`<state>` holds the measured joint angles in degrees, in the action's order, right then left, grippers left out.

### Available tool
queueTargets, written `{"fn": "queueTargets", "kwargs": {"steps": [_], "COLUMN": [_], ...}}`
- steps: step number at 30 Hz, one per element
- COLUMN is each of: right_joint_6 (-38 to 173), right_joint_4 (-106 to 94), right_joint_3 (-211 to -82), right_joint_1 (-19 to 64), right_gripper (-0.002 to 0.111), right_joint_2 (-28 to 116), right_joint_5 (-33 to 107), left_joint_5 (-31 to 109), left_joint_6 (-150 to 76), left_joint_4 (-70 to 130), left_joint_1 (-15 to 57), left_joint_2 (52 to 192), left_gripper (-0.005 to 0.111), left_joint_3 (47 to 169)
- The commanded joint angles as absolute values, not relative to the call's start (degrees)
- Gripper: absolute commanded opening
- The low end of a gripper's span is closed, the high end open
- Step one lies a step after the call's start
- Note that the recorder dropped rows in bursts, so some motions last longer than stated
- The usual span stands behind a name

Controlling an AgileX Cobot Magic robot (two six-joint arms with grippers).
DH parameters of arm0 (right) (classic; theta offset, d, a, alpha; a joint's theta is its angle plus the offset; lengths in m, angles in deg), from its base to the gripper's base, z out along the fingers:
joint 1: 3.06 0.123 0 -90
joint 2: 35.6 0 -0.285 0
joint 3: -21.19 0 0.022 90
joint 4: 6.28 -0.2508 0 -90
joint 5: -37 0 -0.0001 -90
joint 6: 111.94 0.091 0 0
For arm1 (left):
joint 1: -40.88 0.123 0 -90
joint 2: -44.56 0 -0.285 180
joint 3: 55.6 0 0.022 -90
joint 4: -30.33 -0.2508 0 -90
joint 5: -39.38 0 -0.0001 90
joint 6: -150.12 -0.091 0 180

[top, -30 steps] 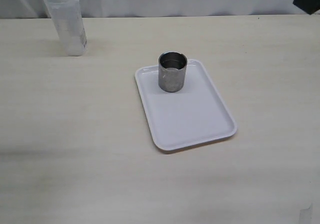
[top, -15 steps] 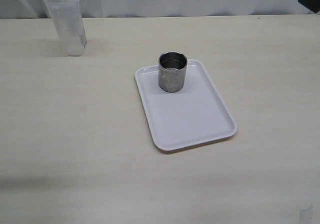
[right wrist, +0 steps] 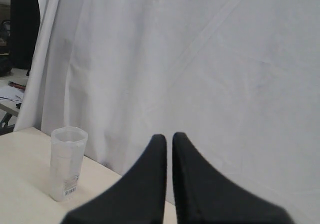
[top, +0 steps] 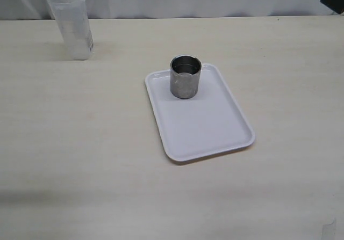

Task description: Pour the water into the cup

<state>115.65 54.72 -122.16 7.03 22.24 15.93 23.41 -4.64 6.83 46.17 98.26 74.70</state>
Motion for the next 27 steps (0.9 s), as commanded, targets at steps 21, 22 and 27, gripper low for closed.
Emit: {"fn": "queueTargets", "kwargs": {"steps": [21, 22, 27], "right_joint_6": [115.8, 115.8, 115.8], "right_joint_4": [54.4, 54.4, 54.4], "right_joint_3": [-121.9, -121.9, -121.9], "right_joint_1": [7.0, 7.0, 7.0], "right_gripper": [0.004, 0.004, 0.004], "right_joint_2": [22.0, 22.0, 22.0], "right_joint_5": [15.9, 15.9, 15.9], "left_joint_5": [25.5, 26.1, 31.1], "left_joint_6": [-7.6, -8.8, -12.6], "left_joint_4": [6.9, 6.9, 7.2], "left_joint_1": [46.2, 46.2, 46.2], "left_joint_2": [96.5, 96.0, 94.2], "left_gripper": [0.000, 0.000, 0.000], "left_joint_3": [74.5, 74.5, 74.5]}}
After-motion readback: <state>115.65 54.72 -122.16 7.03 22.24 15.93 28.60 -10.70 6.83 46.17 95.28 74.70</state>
